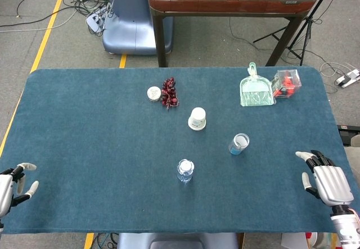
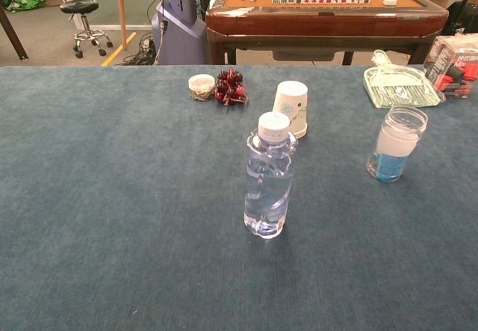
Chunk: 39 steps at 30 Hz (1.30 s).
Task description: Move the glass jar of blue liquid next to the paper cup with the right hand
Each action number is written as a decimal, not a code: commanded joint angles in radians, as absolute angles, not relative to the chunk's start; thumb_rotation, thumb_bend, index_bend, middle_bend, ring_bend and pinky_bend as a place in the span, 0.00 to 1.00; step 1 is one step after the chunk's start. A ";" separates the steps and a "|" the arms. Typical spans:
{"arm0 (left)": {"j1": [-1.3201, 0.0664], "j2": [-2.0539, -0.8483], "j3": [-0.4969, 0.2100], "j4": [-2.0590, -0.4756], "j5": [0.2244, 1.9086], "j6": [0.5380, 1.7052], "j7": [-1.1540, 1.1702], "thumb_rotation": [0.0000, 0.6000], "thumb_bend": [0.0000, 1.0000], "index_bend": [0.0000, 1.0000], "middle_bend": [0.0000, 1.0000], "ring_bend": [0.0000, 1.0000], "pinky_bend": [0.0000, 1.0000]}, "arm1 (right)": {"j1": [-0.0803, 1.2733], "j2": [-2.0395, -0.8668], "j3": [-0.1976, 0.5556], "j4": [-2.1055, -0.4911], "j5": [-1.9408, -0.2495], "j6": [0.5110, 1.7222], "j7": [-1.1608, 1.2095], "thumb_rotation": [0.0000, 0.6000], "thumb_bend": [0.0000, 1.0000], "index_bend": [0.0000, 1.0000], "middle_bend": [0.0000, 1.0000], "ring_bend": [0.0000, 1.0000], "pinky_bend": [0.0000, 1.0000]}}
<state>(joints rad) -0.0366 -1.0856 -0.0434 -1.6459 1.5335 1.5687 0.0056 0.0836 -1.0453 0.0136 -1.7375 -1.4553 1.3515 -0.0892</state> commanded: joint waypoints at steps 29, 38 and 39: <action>-0.022 -1.055 -0.051 -1.659 1.530 1.591 -0.043 1.00 0.30 0.42 0.81 0.59 0.78 | 0.301 -1.255 0.108 -1.694 -1.242 1.115 -0.355 1.00 0.65 0.23 0.21 0.13 0.30; -0.018 -1.047 -0.055 -1.660 1.527 1.600 -0.060 1.00 0.30 0.42 0.81 0.59 0.78 | 0.358 -1.312 0.117 -1.673 -1.160 1.067 -0.424 1.00 1.00 0.22 0.20 0.13 0.30; -0.017 -1.047 -0.055 -1.659 1.526 1.600 -0.062 1.00 0.30 0.42 0.81 0.59 0.78 | 0.361 -1.316 0.117 -1.672 -1.153 1.064 -0.429 1.00 1.00 0.22 0.20 0.13 0.30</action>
<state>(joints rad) -0.0175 -1.0467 -0.0550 -1.6594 1.5258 1.6001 -0.0619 0.3556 -1.3102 0.1161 -1.6744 -1.1594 1.0691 -0.4225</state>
